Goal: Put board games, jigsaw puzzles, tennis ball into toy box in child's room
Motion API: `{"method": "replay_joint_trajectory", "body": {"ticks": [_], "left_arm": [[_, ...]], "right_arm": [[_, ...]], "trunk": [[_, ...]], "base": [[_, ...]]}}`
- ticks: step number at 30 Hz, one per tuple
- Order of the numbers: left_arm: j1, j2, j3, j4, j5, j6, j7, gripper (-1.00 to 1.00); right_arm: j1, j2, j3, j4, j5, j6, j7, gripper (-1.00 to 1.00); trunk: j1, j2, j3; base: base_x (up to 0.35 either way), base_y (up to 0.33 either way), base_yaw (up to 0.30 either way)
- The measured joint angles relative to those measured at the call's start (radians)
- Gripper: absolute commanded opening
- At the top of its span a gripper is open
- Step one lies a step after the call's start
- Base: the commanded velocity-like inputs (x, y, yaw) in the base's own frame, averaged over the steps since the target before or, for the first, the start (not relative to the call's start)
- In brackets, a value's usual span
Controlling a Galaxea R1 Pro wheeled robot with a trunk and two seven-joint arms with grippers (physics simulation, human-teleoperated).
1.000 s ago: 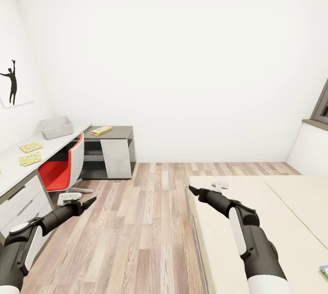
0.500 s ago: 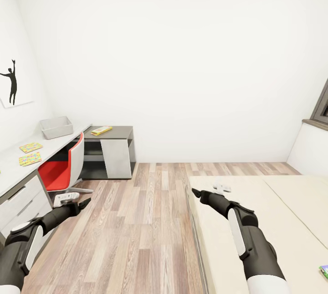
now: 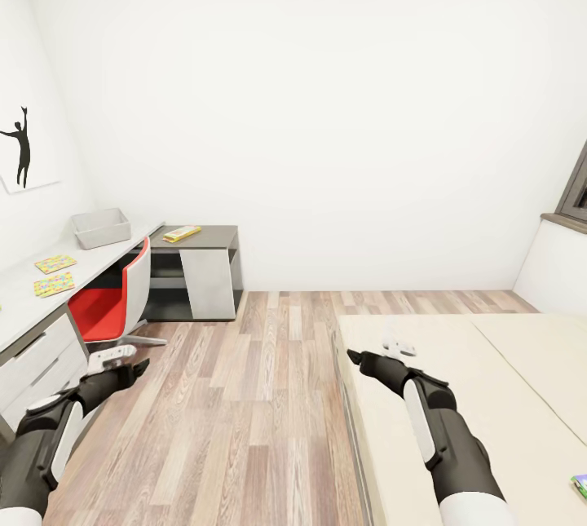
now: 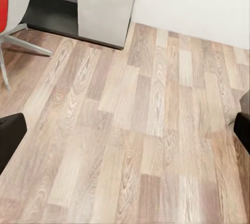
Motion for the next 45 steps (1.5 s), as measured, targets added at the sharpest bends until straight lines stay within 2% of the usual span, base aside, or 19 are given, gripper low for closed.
{"method": "replay_joint_trajectory", "body": {"ticks": [5, 7, 10, 12, 16, 20, 22, 25, 32, 36, 40, 45], "left_arm": [[-0.003, -0.009, -0.005, 0.0, -0.001, 0.035, 0.074, 1.0], [-0.003, -0.011, -0.029, -0.001, -0.003, 0.044, 0.105, 1.0], [-0.004, -0.012, -0.113, -0.001, -0.004, 0.064, 0.178, 1.0], [-0.006, -0.013, -0.144, -0.001, -0.004, 0.08, 0.224, 1.0], [-0.013, -0.014, -0.172, 0.0, -0.003, 0.131, 0.295, 1.0], [-0.016, -0.013, -0.178, -0.001, -0.002, 0.168, 0.308, 1.0], [-0.017, -0.012, -0.179, -0.002, 0.0, 0.202, 0.309, 1.0], [-0.018, -0.009, -0.179, -0.006, 0.003, 0.246, 0.309, 1.0], [-0.014, -0.006, -0.178, -0.037, 0.005, 0.325, 0.307, 1.0], [-0.013, -0.005, -0.178, -0.053, 0.006, 0.354, 0.301, 1.0], [-0.013, -0.004, -0.177, -0.06, 0.006, 0.366, 0.256, 1.0], [-0.013, -0.004, -0.177, -0.06, 0.004, 0.368, 0.23, 1.0]], "right_arm": [[-0.001, 0.001, 0.0, 0.016, -0.001, 0.003, -0.05, 1.0], [-0.003, 0.001, 0.001, 0.023, -0.001, 0.005, -0.073, 1.0], [-0.008, 0.003, 0.002, 0.042, -0.002, 0.011, -0.123, 1.0], [-0.009, 0.003, 0.002, 0.052, -0.003, 0.014, -0.149, 1.0], [-0.014, 0.009, 0.006, 0.063, 0.0, 0.022, -0.191, 1.0], [-0.021, 0.011, 0.051, 0.064, 0.0, 0.07, -0.202, 1.0], [-0.034, 0.012, 0.088, 0.064, 0.001, 0.121, -0.208, 1.0], [-0.047, 0.014, 0.115, 0.064, 0.0, 0.181, -0.226, 1.0], [-0.064, 0.014, 0.129, 0.064, -0.002, 0.289, -0.257, 1.0], [-0.065, 0.011, 0.128, 0.06, -0.009, 0.306, -0.258, 1.0], [-0.066, 0.004, 0.12, 0.057, -0.013, 0.311, -0.256, 1.0], [-0.066, 0.009, 0.121, 0.057, -0.014, 0.31, -0.259, 1.0]], "trunk": [[0.0, 0.0, 0.0], [0.0, 0.0, 0.0], [0.0, 0.0, 0.0], [0.0, 0.0, 0.0], [0.0, 0.0, 0.0], [0.0, 0.0, 0.0], [0.0, 0.0, 0.0], [0.0, 0.0, 0.0], [0.0, 0.0, 0.0], [0.0, 0.0, 0.0], [0.0, 0.0, 0.0], [0.0, 0.0, -0.001]], "base": [[0.0, 0.0, 0.0], [0.0, 0.0, 0.0], [0.0, 0.0, 0.0], [0.0, 0.0, 0.0], [0.0, 0.0, 0.0], [0.0, 0.0, 0.0], [0.0, 0.0, 0.0], [0.0, 0.0, 0.0], [0.0, 0.0, 0.0], [0.0, 0.0, 0.0], [0.0, 0.0, 0.0], [0.0, 0.0, 0.0]]}}
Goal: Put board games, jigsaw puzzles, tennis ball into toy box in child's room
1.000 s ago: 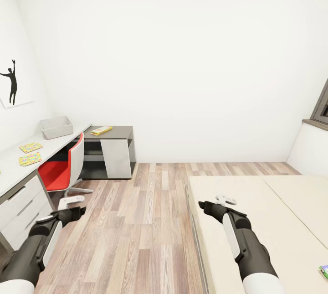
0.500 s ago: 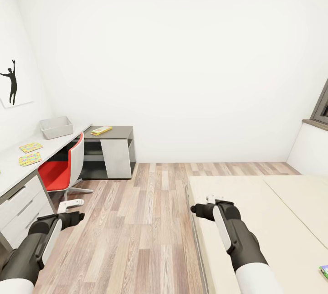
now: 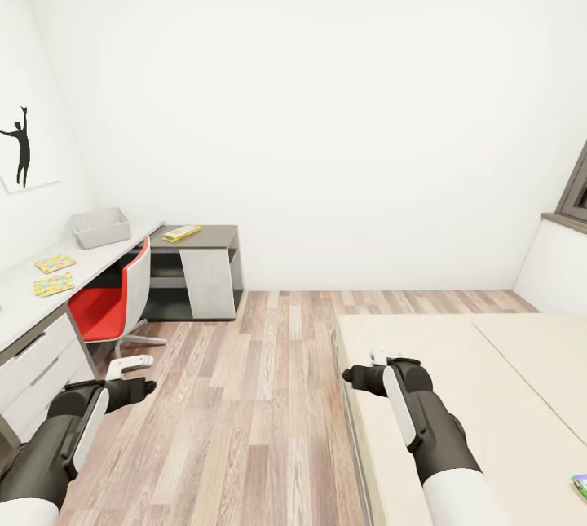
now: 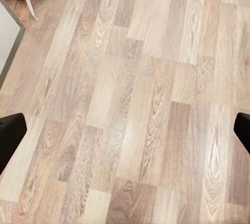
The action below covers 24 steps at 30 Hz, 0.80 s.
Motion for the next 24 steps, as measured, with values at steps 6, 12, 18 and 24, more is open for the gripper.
{"method": "replay_joint_trajectory", "body": {"ticks": [6, 12, 18, 24], "left_arm": [[0.0, -0.001, -0.001, 0.0, 0.0, -0.002, -0.006, 1.0], [0.0, -0.002, -0.001, 0.0, 0.0, -0.004, -0.007, 1.0], [0.0, -0.002, -0.001, 0.0, 0.0, -0.006, -0.007, 1.0], [0.0, -0.003, -0.002, 0.0, 0.001, -0.008, -0.007, 1.0]], "right_arm": [[0.0, 0.003, 0.004, 0.002, 0.002, -0.005, -0.002, 1.0], [0.0, 0.004, 0.005, 0.004, 0.003, -0.007, -0.003, 1.0], [0.0, 0.004, 0.005, 0.005, 0.003, -0.008, -0.003, 1.0], [0.001, 0.004, 0.006, 0.002, 0.002, -0.012, -0.003, 1.0]], "trunk": [[0.0, 0.001, -0.007], [0.0, 0.001, -0.016], [0.0, 0.001, -0.026], [0.0, 0.001, -0.035]], "base": [[0.0, 0.0, 0.0], [0.0, 0.0, -0.004], [0.0, 0.0, -0.049], [0.0, 0.0, -0.066]]}}
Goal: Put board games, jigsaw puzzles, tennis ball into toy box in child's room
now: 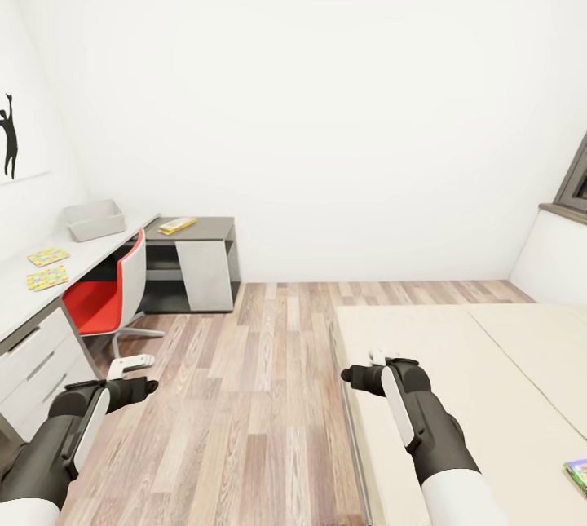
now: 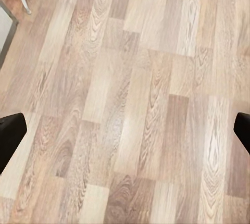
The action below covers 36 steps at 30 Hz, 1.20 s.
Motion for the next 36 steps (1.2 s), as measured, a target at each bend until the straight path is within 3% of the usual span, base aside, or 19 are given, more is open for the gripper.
{"method": "replay_joint_trajectory", "body": {"ticks": [24, 36], "left_arm": [[0.0, -0.004, 0.0, -0.007, 0.0, -0.002, 0.0, 1.0], [0.0, -0.003, 0.001, -0.009, 0.0, -0.002, 0.0, 1.0]], "right_arm": [[0.0, 0.0, 0.003, -0.004, 0.005, 0.001, 0.004, 1.0], [0.001, 0.002, 0.038, -0.008, 0.006, -0.012, 0.006, 1.0]], "trunk": [[0.0, 0.0, -0.003], [0.0, 0.0, -0.003]], "base": [[0.0, -0.001, -0.004], [0.0, -0.25, 0.0]]}}
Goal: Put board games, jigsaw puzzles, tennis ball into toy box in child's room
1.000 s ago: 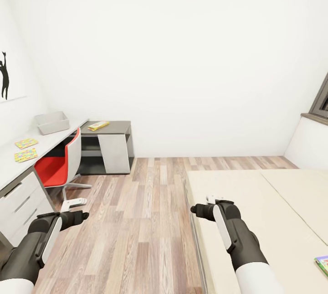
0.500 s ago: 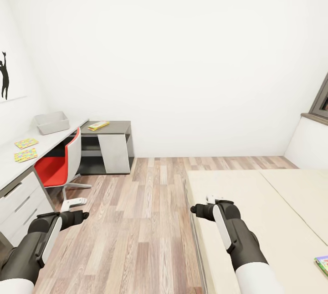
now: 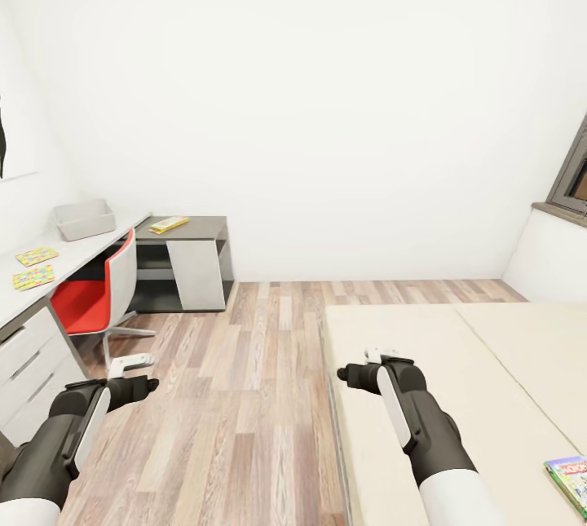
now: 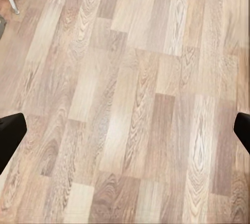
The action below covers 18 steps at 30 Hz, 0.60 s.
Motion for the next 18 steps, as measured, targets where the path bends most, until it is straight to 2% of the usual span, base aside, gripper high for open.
{"method": "replay_joint_trajectory", "body": {"ticks": [18], "left_arm": [[0.0, -0.001, 0.0, 0.0, 0.0, 0.0, 0.0, 1.0]], "right_arm": [[0.0, 0.0, 0.002, 0.0, 0.0, -0.001, 0.0, 1.0]], "trunk": [[0.0, 0.0, 0.0]], "base": [[0.0, -0.3, 0.0]]}}
